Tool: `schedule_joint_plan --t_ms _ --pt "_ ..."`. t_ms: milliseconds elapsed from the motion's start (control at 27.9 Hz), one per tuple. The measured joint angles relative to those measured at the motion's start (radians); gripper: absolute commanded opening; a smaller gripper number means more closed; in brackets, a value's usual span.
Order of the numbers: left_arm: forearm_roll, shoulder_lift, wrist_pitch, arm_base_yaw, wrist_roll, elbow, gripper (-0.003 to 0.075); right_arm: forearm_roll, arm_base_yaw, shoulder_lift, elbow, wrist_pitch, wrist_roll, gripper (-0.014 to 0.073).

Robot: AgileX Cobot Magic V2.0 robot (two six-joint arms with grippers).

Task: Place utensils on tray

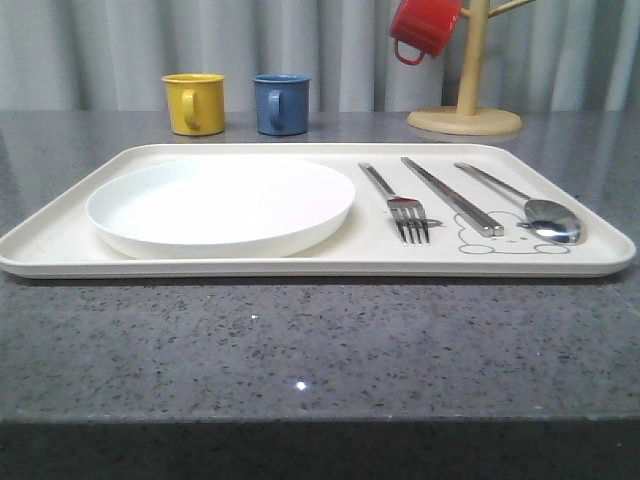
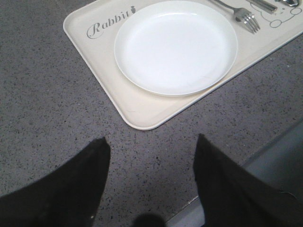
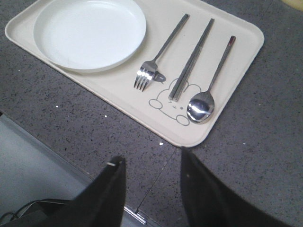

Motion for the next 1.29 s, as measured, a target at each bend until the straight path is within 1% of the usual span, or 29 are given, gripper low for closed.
schedule_joint_plan --t_ms 287,358,394,466,609,645,680,716,1289 --pt "0.000 0.000 0.000 0.000 0.000 0.000 0.0387 -0.001 0.000 -0.047 0.000 0.002 0.000 0.0314" --pt "0.000 0.000 0.000 0.000 0.000 0.000 0.0365 -0.001 0.000 -0.047 0.000 0.002 0.000 0.0268" --pt "0.000 0.000 0.000 0.000 0.000 0.000 0.0340 -0.001 0.000 -0.047 0.000 0.002 0.000 0.0235" --pt "0.000 0.000 0.000 0.000 0.000 0.000 0.0277 -0.002 0.000 -0.047 0.000 0.002 0.001 0.0137" --pt "0.000 0.000 0.000 0.000 0.000 0.000 0.0093 -0.002 0.000 -0.047 0.000 0.002 0.001 -0.0043" --pt "0.000 0.000 0.000 0.000 0.000 0.000 0.0050 -0.002 0.000 -0.047 0.000 0.002 0.001 -0.0076" --pt "0.000 0.000 0.000 0.000 0.000 0.000 0.0008 -0.002 0.000 -0.047 0.000 0.002 0.001 -0.0067" --pt "0.000 0.000 0.000 0.000 0.000 0.000 -0.0018 -0.002 0.000 -0.047 0.000 0.002 0.001 -0.0067" --pt "0.000 0.000 0.000 0.000 0.000 0.000 -0.0018 -0.002 0.000 -0.047 0.000 0.000 0.001 -0.0069"
